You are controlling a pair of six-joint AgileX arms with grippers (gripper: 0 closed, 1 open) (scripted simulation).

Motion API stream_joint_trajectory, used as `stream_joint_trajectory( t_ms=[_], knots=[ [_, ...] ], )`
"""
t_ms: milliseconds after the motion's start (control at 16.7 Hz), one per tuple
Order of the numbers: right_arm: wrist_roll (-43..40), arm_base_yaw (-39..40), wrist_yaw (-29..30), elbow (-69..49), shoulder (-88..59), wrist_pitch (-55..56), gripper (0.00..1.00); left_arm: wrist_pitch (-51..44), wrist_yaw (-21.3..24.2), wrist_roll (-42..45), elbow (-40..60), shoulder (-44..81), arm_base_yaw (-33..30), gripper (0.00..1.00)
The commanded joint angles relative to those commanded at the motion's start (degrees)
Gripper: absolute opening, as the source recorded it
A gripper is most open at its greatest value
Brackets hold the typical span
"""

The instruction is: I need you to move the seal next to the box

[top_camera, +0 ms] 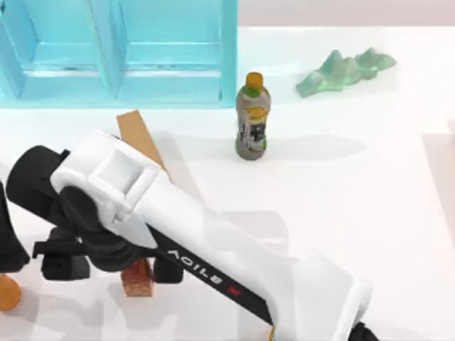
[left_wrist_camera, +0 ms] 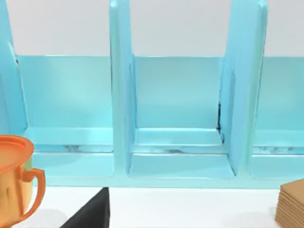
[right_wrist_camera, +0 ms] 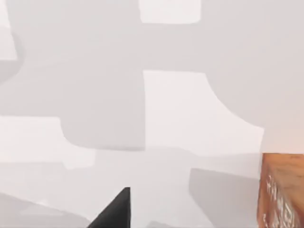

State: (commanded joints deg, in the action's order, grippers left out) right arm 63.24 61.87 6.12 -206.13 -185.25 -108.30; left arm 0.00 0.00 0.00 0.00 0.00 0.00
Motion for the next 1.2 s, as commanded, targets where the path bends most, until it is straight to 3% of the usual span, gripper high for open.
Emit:
stream_joint_trajectory(
  t_ms=[540, 1020, 1200],
  knots=[
    [0.0, 0.0, 0.0, 0.0, 0.0, 0.0, 0.02, 0.0, 0.0, 0.0, 0.0, 0.0, 0.0, 1.0],
    [0.0, 0.0, 0.0, 0.0, 0.0, 0.0, 0.0, 0.0, 0.0, 0.0, 0.0, 0.0, 0.0, 1.0],
    [-0.09, 0.84, -0.57, 2.93, 3.09, 4.7, 0.0, 0.0, 0.0, 0.0, 0.0, 0.0, 0.0, 1.0]
  ],
)
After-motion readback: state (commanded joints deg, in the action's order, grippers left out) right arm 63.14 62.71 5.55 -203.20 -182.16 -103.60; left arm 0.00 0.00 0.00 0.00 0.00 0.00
